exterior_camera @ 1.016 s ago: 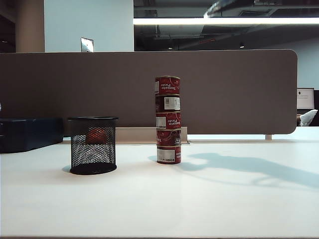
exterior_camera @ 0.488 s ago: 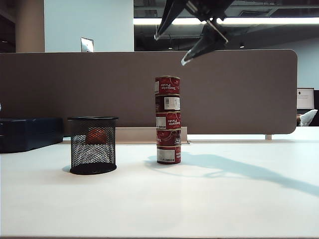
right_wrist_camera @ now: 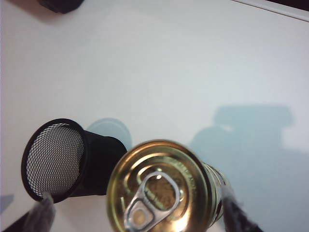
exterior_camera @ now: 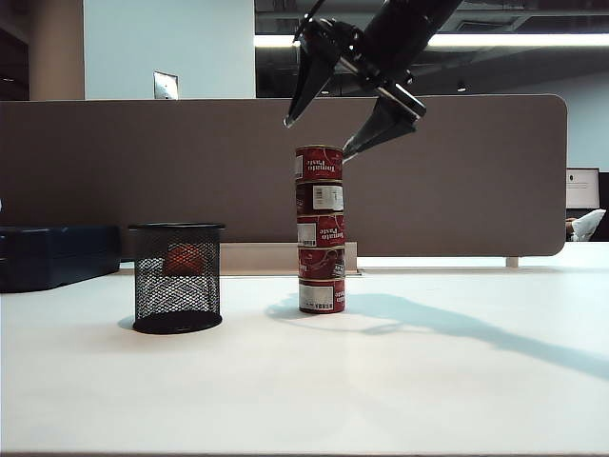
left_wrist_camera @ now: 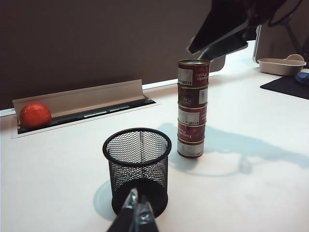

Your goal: Take a can of tomato sauce from the stacked ones and place it on the table.

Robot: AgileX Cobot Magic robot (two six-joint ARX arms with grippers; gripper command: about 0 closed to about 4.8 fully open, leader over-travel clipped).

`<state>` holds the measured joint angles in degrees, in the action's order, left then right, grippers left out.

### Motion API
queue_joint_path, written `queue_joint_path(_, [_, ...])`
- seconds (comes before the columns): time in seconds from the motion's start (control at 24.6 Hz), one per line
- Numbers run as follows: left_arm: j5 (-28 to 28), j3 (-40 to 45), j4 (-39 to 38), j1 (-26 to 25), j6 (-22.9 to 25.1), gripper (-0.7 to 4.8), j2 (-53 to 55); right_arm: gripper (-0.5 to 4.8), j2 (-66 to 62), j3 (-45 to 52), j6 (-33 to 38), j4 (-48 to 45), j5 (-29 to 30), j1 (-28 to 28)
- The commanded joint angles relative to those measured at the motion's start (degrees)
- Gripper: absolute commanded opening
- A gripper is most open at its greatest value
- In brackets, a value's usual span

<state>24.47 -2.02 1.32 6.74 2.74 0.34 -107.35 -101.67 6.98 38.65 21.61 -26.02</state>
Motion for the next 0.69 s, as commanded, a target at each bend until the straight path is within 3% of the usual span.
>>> queue_joint_path(0.04, [0.22,-0.22,0.46,-0.04,-0.20,-0.06,0.02,4.79,-0.24,-0.28,-0.17,-1.40,-0.85,0.00])
queue_joint_path(0.41, [0.22,-0.22,0.46,-0.04,-0.20,-0.06,0.02,4.79,-1.05,-0.28,-0.15,-2.86,-3.78,-0.22])
queue_joint_path(0.69, [0.22,-0.22,0.46,-0.04,-0.20,-0.06,0.02,4.79,-2.43,-0.28,-0.09,-2.71,-2.62,-0.31])
